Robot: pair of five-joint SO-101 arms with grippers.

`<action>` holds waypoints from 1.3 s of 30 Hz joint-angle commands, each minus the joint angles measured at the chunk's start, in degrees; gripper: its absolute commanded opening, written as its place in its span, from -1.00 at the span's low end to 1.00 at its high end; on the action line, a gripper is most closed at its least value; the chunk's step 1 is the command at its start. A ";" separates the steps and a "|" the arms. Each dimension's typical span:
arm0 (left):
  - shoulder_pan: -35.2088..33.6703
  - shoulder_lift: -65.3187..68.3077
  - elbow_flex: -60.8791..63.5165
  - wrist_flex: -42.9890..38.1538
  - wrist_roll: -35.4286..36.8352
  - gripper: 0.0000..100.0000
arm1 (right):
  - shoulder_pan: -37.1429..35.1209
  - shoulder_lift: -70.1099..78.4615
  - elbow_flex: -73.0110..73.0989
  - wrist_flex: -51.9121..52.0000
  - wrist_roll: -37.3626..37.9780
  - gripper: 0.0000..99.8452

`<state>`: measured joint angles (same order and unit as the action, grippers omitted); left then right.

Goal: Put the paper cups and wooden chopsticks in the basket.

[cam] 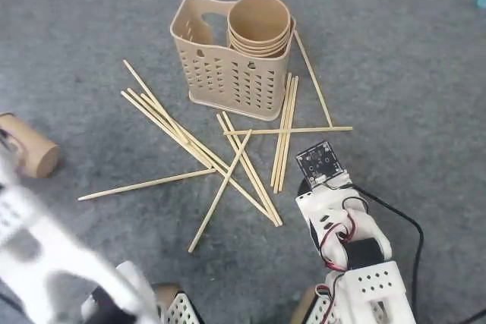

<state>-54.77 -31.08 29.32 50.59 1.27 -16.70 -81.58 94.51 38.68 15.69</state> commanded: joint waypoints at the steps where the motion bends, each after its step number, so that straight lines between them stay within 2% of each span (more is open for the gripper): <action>1: -3.08 23.38 -25.01 7.56 0.44 -0.67 | 0.31 -1.10 -0.18 0.40 0.88 -0.98; 10: -4.13 63.56 -81.27 36.31 0.35 -0.67 | 0.31 -1.19 -0.18 0.40 0.88 -0.98; 14: -3.43 79.91 -107.38 43.25 0.62 -0.67 | 0.31 -1.19 -0.18 0.40 0.88 -0.98; 18: -2.37 93.98 -125.85 47.91 0.62 -0.67 | 0.31 -1.19 -0.18 0.40 0.88 -0.98; 23: -0.97 98.02 -120.92 48.62 0.53 -0.67 | 0.31 -1.19 -0.18 0.40 0.88 -0.98; 32: -0.09 92.04 -111.96 50.20 0.44 -0.67 | 0.31 -1.19 -0.18 0.31 0.97 -0.98; 35: 0.18 85.01 -102.81 50.20 0.44 -0.67 | 0.31 -1.19 -0.18 0.04 0.97 -0.98; 39: 2.46 72.44 -83.21 50.20 0.00 -0.67 | 0.31 -1.19 -0.18 -0.22 0.97 -0.98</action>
<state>-55.47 56.92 -70.02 98.68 1.45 -16.70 -81.58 94.51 38.68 15.87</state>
